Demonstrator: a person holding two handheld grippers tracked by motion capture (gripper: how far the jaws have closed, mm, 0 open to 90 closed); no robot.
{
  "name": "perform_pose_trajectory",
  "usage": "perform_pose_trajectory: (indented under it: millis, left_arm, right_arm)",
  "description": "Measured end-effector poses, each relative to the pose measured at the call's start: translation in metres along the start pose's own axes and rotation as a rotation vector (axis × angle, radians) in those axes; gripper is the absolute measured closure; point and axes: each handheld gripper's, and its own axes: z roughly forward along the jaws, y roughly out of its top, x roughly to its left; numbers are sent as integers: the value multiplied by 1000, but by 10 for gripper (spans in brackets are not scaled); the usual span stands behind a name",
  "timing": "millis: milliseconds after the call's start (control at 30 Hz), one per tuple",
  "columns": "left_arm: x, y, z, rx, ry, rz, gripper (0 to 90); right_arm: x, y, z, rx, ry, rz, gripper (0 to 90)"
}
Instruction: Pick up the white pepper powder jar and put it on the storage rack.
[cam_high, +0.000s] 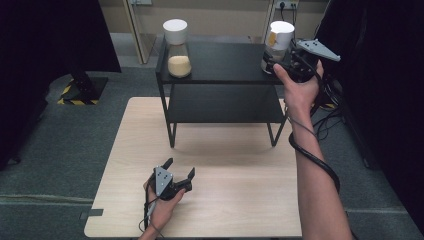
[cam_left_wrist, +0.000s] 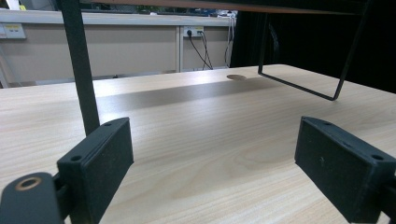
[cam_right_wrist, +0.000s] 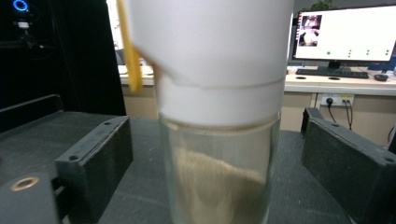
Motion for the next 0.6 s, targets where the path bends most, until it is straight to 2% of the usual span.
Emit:
perform_pose_trajectory:
  millis: [333, 600]
  left_arm:
    - [0, 0, 0, 0, 1, 0, 109]
    - [0, 0, 0, 0, 2, 0, 108]
  right_arm:
    - [-4, -9, -22, -11, 35, -12, 68]
    - [-2, -25, -37, -24, 67, -31, 66]
